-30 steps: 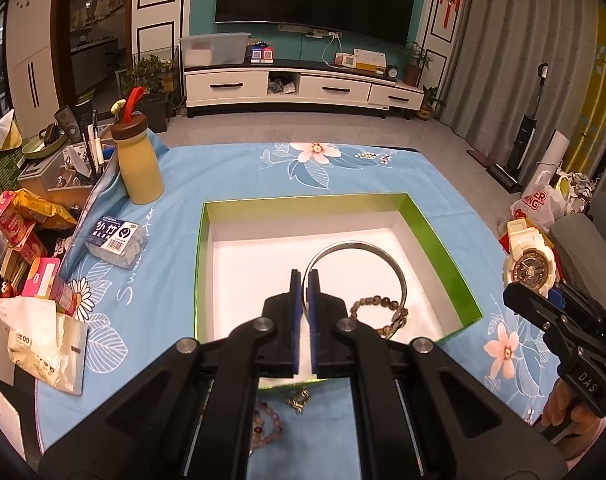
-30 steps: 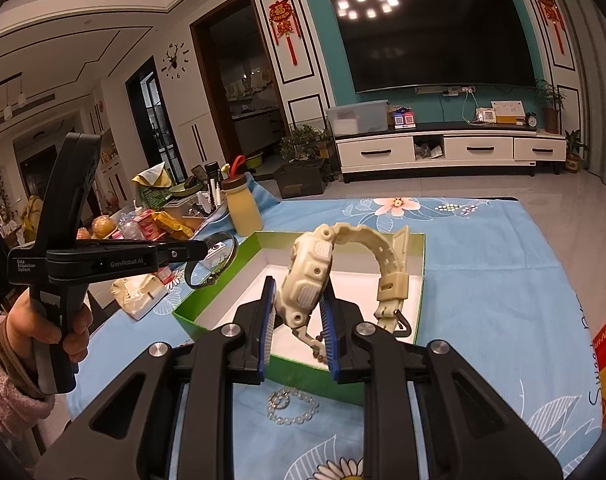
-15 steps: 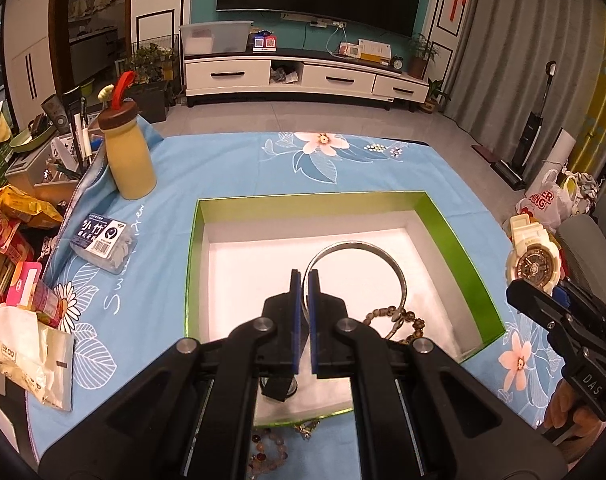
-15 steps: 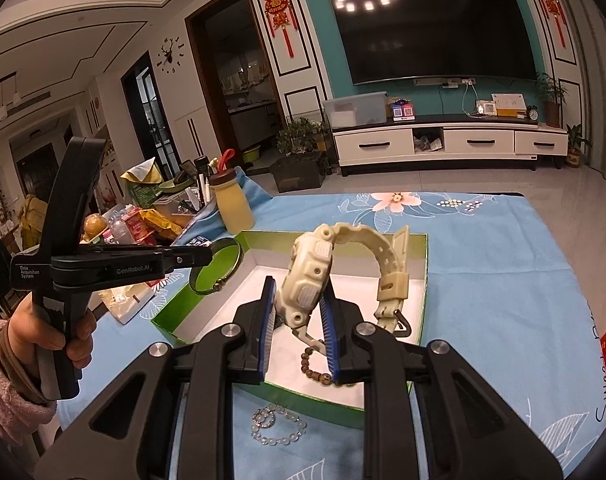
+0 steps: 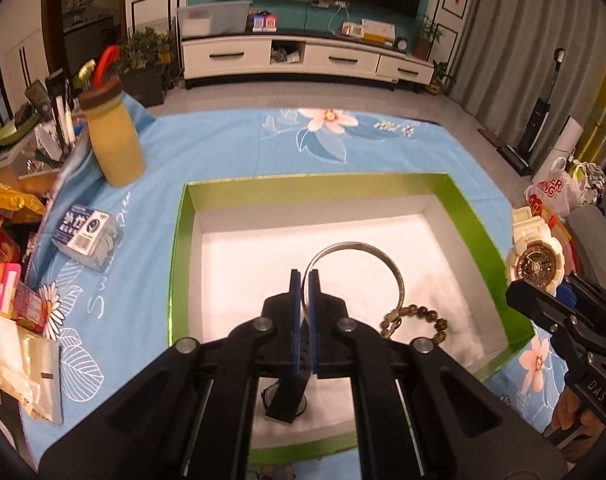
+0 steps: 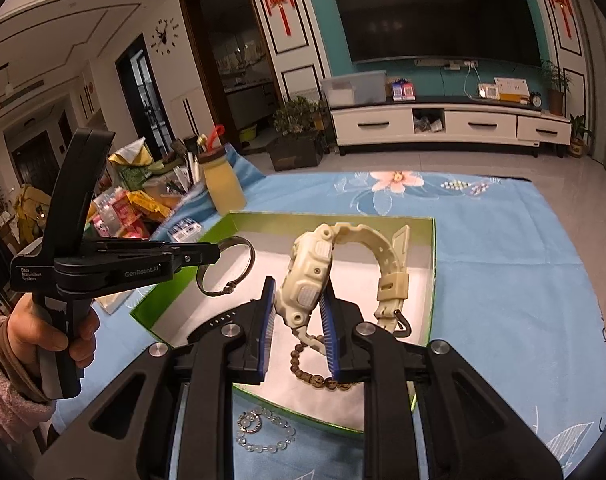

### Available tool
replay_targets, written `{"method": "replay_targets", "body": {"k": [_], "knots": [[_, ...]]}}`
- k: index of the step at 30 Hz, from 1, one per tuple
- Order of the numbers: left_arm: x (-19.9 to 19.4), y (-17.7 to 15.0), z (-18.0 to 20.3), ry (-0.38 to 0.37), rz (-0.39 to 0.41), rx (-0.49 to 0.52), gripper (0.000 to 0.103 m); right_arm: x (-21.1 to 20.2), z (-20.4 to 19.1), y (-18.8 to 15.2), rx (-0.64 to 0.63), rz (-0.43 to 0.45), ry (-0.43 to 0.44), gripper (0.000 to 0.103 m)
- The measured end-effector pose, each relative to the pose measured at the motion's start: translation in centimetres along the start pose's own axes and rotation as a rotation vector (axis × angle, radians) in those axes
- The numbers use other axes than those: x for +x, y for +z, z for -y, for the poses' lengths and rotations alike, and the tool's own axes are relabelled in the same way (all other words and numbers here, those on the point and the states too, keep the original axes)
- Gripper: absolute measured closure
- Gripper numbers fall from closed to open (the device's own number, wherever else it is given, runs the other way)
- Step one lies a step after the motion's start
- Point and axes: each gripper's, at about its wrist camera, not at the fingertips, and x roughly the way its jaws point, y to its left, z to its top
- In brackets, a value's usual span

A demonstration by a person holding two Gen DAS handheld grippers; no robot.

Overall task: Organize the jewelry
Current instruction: 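Carry the bangle in the left tool and watch in the right tool over the green box, then lower and open the right tool to drop the cream watch while the left tool releases the bangle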

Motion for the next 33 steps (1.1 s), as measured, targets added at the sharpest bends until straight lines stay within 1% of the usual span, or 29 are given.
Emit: {"method": "replay_targets", "body": {"k": [9, 16, 20, 25, 28, 29, 30, 33], "knots": [[3.2, 1.1, 0.0, 0.029, -0.077, 0.017, 0.099, 3.4, 0.6, 0.1, 0.043, -0.098, -0.06, 0.081], [4.4, 1.3, 0.5, 0.049, -0.099, 0.03, 0.099, 5.2, 1.3, 0.3, 0.076, -0.137, -0.08, 0.081], [4.9, 1.2, 0.7, 0.051, -0.111, 0.031, 0.096, 5.9, 1.7, 0.2, 0.096, -0.153, -0.083, 0.081], [4.9, 1.2, 0.6, 0.053, -0.111, 0.025, 0.095, 6.3, 1.9, 0.0, 0.1, -0.168, -0.102, 0.081], [4.6, 1.3, 0.6, 0.056, -0.101, 0.023, 0.095, 6.1, 1.8, 0.0, 0.093, -0.165, -0.114, 0.079], [4.4, 1.3, 0.6, 0.058, -0.097, 0.023, 0.091, 6.1, 1.7, 0.1, 0.091, -0.163, -0.118, 0.078], [4.2, 1.3, 0.5, 0.056, -0.092, 0.022, 0.085, 6.0, 1.7, 0.1, 0.09, -0.161, -0.12, 0.076], [3.5, 1.4, 0.5, 0.068, -0.073, 0.024, 0.071, 5.6, 1.7, 0.1, 0.092, -0.149, -0.127, 0.074]]}}
